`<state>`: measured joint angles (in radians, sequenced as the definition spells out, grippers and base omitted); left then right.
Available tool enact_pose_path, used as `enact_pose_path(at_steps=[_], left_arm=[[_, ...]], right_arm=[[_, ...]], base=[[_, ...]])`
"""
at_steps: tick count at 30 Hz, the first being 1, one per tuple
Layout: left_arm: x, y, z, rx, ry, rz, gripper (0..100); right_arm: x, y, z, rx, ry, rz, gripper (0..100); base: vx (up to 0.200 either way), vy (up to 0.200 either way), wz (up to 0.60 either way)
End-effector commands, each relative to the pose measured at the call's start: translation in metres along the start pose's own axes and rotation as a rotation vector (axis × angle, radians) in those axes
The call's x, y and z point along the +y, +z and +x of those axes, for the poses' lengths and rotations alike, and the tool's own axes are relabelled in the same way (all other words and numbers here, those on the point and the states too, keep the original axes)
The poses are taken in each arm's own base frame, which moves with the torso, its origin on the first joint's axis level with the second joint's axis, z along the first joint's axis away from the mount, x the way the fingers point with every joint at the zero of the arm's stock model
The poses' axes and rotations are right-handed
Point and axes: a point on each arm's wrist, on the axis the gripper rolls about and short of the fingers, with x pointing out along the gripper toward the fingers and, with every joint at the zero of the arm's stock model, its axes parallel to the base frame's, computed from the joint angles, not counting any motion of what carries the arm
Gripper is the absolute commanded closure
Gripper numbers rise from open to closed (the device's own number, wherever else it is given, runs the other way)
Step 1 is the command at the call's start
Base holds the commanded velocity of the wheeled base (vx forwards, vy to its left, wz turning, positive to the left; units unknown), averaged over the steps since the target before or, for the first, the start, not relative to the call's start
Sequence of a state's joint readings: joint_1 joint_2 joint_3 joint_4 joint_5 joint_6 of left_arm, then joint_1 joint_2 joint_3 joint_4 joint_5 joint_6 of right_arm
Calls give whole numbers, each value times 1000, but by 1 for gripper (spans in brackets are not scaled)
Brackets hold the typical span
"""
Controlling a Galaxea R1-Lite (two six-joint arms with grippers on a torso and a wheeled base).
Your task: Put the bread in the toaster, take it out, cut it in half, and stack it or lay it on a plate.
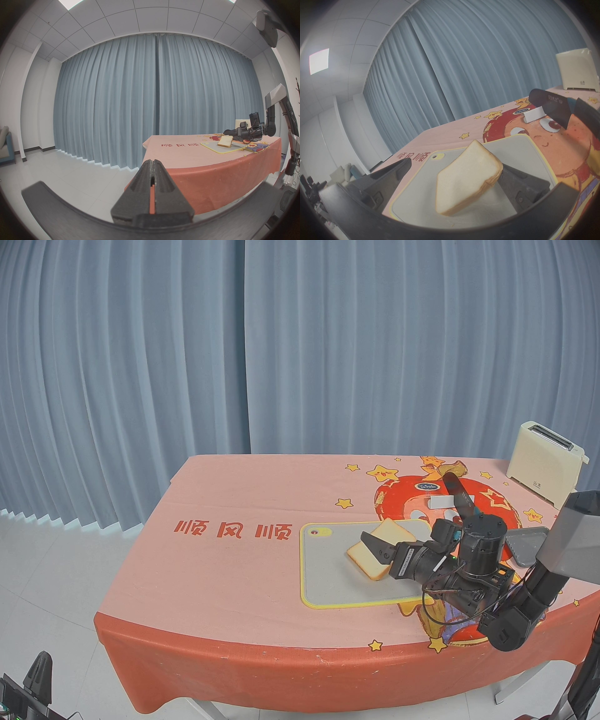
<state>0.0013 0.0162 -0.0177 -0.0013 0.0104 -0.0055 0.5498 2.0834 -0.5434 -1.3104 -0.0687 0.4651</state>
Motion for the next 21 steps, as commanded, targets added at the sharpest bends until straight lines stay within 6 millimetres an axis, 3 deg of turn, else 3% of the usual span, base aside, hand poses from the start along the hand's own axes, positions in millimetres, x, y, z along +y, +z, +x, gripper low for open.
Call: enact_pose_path(at_steps=[1,13,21], left_arm=[[0,-5,0,1,1,-1,100],[0,-5,0,1,1,-1,100],[0,-5,0,1,1,-1,100]], right_arm=[[0,-10,0,22,-14,-27,0],[3,-22,-6,89,-23,-64,0],[5,-2,0,44,-75,-21,0]], base=[[0,0,0],[0,0,0],[0,0,0]])
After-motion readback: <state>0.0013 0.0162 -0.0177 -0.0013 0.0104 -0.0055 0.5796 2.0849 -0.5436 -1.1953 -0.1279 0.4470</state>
